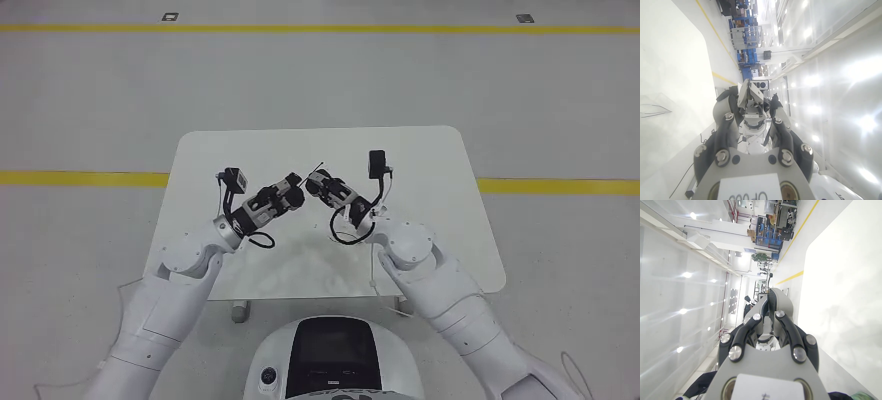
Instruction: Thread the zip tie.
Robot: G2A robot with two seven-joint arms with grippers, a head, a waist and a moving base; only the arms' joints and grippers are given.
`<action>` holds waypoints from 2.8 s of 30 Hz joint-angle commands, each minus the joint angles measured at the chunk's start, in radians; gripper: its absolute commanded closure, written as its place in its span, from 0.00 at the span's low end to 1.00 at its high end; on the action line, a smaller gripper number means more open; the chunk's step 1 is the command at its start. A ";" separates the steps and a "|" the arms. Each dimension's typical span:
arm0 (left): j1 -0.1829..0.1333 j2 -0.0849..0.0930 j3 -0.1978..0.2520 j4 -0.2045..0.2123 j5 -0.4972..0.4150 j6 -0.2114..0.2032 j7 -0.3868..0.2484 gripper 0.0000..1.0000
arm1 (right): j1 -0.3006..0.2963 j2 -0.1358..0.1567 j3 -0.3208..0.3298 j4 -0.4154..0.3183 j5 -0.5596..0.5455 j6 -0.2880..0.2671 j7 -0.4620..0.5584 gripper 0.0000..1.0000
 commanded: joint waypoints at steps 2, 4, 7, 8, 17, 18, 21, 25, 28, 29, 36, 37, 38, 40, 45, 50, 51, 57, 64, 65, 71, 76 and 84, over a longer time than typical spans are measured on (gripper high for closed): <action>-0.002 0.001 0.000 0.002 -0.004 -0.001 -0.003 0.64 | 0.003 -0.001 -0.002 0.000 -0.017 0.006 -0.002 1.00; -0.005 0.001 -0.001 0.005 -0.007 -0.001 -0.005 0.64 | 0.004 -0.003 -0.003 0.000 -0.023 0.009 -0.002 1.00; -0.011 0.002 -0.001 0.009 -0.011 -0.002 -0.008 0.65 | 0.007 -0.005 -0.005 0.002 -0.031 0.013 -0.006 1.00; -0.013 0.002 -0.001 0.010 -0.012 -0.002 -0.009 0.65 | 0.008 -0.006 -0.006 0.002 -0.032 0.014 -0.007 1.00; -0.018 0.006 -0.001 0.011 -0.018 -0.002 -0.023 0.75 | 0.008 -0.013 -0.005 0.006 -0.036 0.011 -0.016 1.00; -0.017 0.006 0.000 0.011 -0.021 0.000 -0.025 0.74 | 0.008 -0.014 -0.005 0.006 -0.038 0.011 -0.016 1.00; -0.016 0.007 -0.001 0.007 -0.026 0.000 -0.024 0.75 | 0.006 -0.015 -0.003 0.005 -0.043 0.012 -0.016 1.00; -0.015 0.008 -0.001 0.006 -0.027 -0.002 -0.024 0.76 | 0.002 -0.016 0.001 -0.002 -0.048 0.014 -0.017 1.00; -0.014 0.009 -0.003 0.007 -0.028 -0.003 -0.024 0.76 | -0.001 -0.017 0.003 -0.007 -0.050 0.016 -0.017 1.00; -0.013 0.010 -0.004 0.007 -0.029 -0.003 -0.024 0.76 | -0.003 -0.018 0.004 -0.009 -0.050 0.017 -0.017 1.00; -0.008 0.014 -0.013 0.002 -0.031 -0.002 -0.026 0.76 | -0.011 -0.020 0.006 -0.022 -0.049 0.022 -0.010 1.00; -0.007 0.014 -0.013 0.002 -0.032 -0.002 -0.027 0.77 | -0.012 -0.021 0.007 -0.024 -0.050 0.022 -0.009 1.00; -0.007 0.015 -0.014 0.001 -0.032 -0.002 -0.028 0.77 | -0.013 -0.021 0.007 -0.026 -0.051 0.022 -0.009 1.00; -0.006 0.016 -0.014 0.001 -0.032 -0.001 -0.031 0.78 | -0.016 -0.021 0.008 -0.030 -0.053 0.021 -0.008 1.00; -0.004 0.017 -0.009 -0.001 -0.033 -0.002 -0.035 0.89 | -0.025 -0.022 0.012 -0.040 -0.058 0.016 -0.006 1.00; -0.001 0.018 -0.004 -0.002 -0.028 -0.001 -0.028 1.00 | -0.038 -0.022 0.018 -0.053 -0.065 0.015 -0.005 1.00; 0.000 0.018 -0.003 -0.004 -0.028 -0.001 -0.027 1.00 | -0.040 -0.022 0.019 -0.055 -0.066 0.015 -0.004 1.00; 0.007 0.020 -0.005 -0.017 -0.028 -0.005 -0.021 1.00 | -0.054 -0.021 0.028 -0.068 -0.067 0.019 0.002 0.00; 0.031 0.026 -0.022 -0.041 -0.024 -0.012 -0.014 1.00 | -0.068 -0.018 0.052 -0.080 -0.074 0.018 0.001 0.00; 0.035 0.026 -0.024 -0.044 -0.024 -0.013 -0.012 1.00 | -0.070 -0.017 0.058 -0.080 -0.076 0.016 -0.001 0.00; 0.049 0.029 -0.034 -0.062 -0.042 -0.032 -0.024 1.00 | -0.075 -0.015 0.073 -0.082 -0.075 0.011 0.000 0.00; 0.049 0.029 -0.034 -0.062 -0.042 -0.032 -0.024 1.00 | -0.075 -0.015 0.073 -0.082 -0.075 0.011 0.000 0.00; 0.055 0.043 -0.071 -0.053 -0.073 0.009 -0.158 1.00 | -0.089 -0.011 0.121 -0.069 0.062 -0.013 0.091 0.00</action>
